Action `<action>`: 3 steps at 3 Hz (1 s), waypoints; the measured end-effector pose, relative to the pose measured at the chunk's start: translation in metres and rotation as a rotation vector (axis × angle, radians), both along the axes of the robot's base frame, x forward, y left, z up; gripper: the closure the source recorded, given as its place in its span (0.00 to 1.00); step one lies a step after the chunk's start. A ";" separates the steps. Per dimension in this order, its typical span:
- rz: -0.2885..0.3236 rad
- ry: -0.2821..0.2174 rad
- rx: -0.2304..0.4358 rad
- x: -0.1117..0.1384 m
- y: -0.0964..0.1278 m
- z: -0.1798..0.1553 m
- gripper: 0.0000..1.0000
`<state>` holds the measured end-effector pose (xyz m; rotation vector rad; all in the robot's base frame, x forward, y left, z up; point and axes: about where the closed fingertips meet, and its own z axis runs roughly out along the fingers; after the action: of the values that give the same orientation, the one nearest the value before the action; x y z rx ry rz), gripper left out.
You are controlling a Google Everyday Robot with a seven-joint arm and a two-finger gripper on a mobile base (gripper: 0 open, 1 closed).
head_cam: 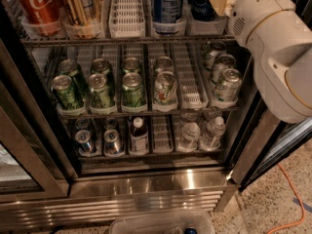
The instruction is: Pick pepsi can from top shelf of fridge
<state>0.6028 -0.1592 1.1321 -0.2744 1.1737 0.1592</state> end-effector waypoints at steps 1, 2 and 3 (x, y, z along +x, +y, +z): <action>0.024 0.027 -0.012 -0.012 0.001 -0.006 1.00; 0.049 0.066 -0.030 -0.027 0.001 -0.015 1.00; 0.085 0.089 -0.051 -0.038 -0.001 -0.019 1.00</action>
Offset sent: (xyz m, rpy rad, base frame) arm -0.0450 -0.0048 -0.0253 -0.0527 0.1173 0.0752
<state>0.5649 -0.1604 1.1131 -0.3657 1.2560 0.2174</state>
